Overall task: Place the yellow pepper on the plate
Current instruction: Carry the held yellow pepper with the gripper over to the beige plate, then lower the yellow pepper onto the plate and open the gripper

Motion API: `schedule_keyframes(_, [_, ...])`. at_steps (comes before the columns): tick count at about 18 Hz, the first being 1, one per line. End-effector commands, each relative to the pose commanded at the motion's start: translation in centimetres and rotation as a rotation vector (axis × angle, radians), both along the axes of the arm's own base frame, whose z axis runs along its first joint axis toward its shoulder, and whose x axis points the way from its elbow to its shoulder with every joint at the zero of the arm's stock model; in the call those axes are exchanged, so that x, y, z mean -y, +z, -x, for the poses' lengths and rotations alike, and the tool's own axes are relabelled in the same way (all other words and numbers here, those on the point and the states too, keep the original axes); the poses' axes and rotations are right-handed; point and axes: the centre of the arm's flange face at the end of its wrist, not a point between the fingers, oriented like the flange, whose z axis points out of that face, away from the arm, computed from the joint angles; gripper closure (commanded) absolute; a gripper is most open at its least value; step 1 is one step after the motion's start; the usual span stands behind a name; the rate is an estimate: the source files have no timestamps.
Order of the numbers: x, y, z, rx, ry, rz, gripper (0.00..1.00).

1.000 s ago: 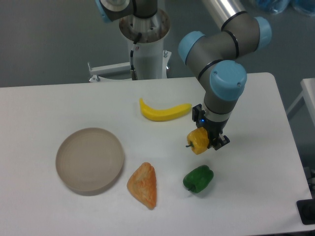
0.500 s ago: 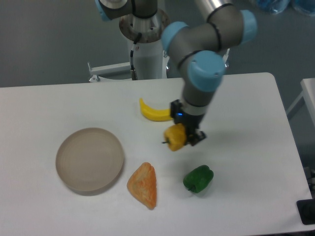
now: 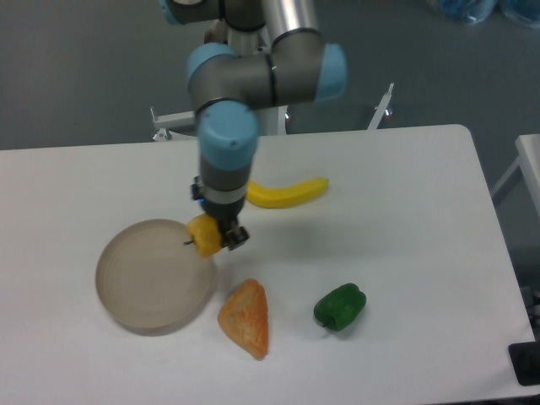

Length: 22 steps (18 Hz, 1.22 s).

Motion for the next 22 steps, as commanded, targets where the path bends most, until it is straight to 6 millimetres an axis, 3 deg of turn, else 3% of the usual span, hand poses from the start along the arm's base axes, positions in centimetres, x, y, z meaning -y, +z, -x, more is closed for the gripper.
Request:
schedule_keyframes(3, [-2.0,-1.7,-3.0,-0.013,0.094,-0.021,0.92])
schedule_keyframes(7, [-2.8,-4.0,-5.6,-0.016,0.097,-0.002,0.86])
schedule_keyframes(11, [-2.9,-5.2,-6.6,-0.016,0.094,0.018,0.68])
schedule_keyframes(12, [-2.9,-5.2,-6.6,-0.016,0.094,0.017,0.55])
schedule_keyframes(13, [-3.0,-5.0,-6.6,-0.018,0.094,0.011,0.13])
schedule_keyframes(14, [-2.9,-4.9,-6.6,-0.025,0.093,0.011,0.00])
schedule_keyframes(15, [-2.9,-4.9,-6.5,-0.052,0.090,0.018,0.00])
schedule_keyframes(19, [-3.7,-1.9,-5.2,-0.136,0.093,-0.021,0.00])
schedule_keyframes(22, [-3.9,3.0,0.1,-0.156,0.162,-0.099,0.00])
